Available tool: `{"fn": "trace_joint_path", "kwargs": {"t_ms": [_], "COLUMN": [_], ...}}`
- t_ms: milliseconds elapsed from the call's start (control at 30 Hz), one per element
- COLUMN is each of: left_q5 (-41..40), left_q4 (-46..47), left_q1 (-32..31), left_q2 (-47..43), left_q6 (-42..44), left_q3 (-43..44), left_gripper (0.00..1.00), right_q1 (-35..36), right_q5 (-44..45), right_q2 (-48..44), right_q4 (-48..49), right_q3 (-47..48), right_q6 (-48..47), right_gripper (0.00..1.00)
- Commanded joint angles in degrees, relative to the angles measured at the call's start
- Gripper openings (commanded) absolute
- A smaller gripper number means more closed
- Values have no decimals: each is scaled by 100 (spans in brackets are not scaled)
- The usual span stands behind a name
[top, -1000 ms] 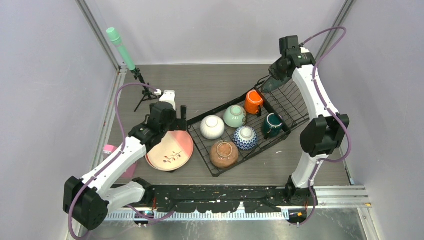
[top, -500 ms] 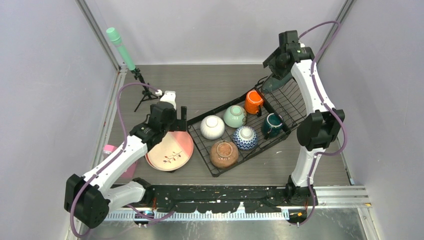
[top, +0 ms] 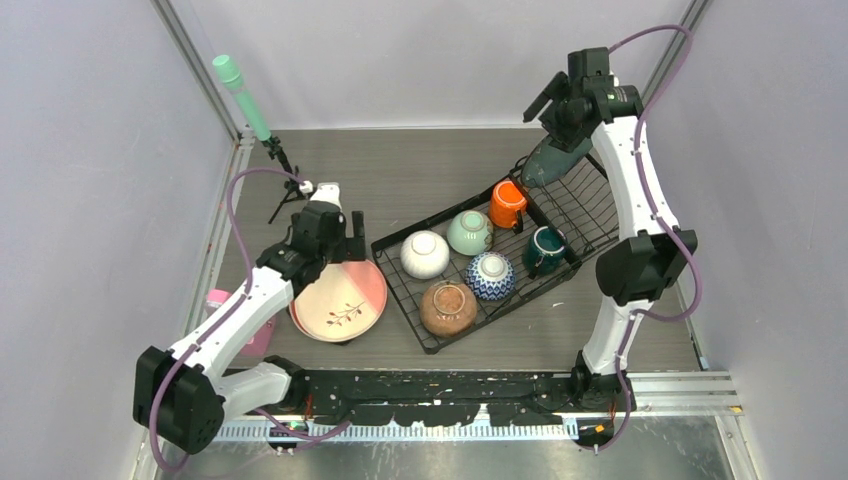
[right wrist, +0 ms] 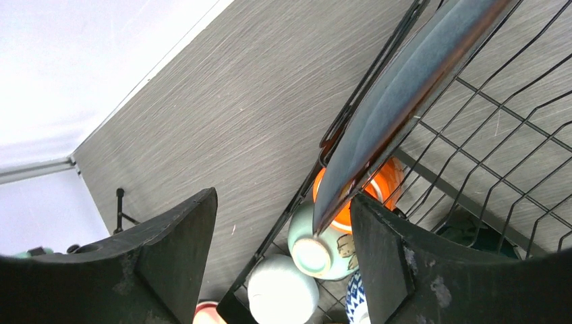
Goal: Load the mixed dishes into the dish rack
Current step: Insert the plate into the dish rack, then pick up the plate at the center of the board.
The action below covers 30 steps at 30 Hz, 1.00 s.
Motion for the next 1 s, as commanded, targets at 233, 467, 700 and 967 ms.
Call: {"fn": "trace_joint_path", "kwargs": {"t_ms": [233, 467, 700, 967], "left_q5": [88, 404, 691, 1173], "left_q4": [-714, -1011, -1083, -892], "left_q1": [620, 1183, 1909, 2467], "left_q2": [-415, -901, -1256, -1485], "left_q6": [-756, -999, -1159, -1390], "left_q3": [-260, -668, -965, -1393], "left_gripper": [100, 100, 100, 100], "right_q1": [175, 1501, 3489, 5097], "right_q5": [-1380, -2015, -1729, -798], "right_q2": [-1686, -2938, -3276, -2447], "right_q4": [718, 2114, 3453, 3599], "right_q3": [-788, -3214, -5003, -5215], "right_q6": [-814, -335, 557, 1024], "right_gripper": [78, 72, 68, 67]}}
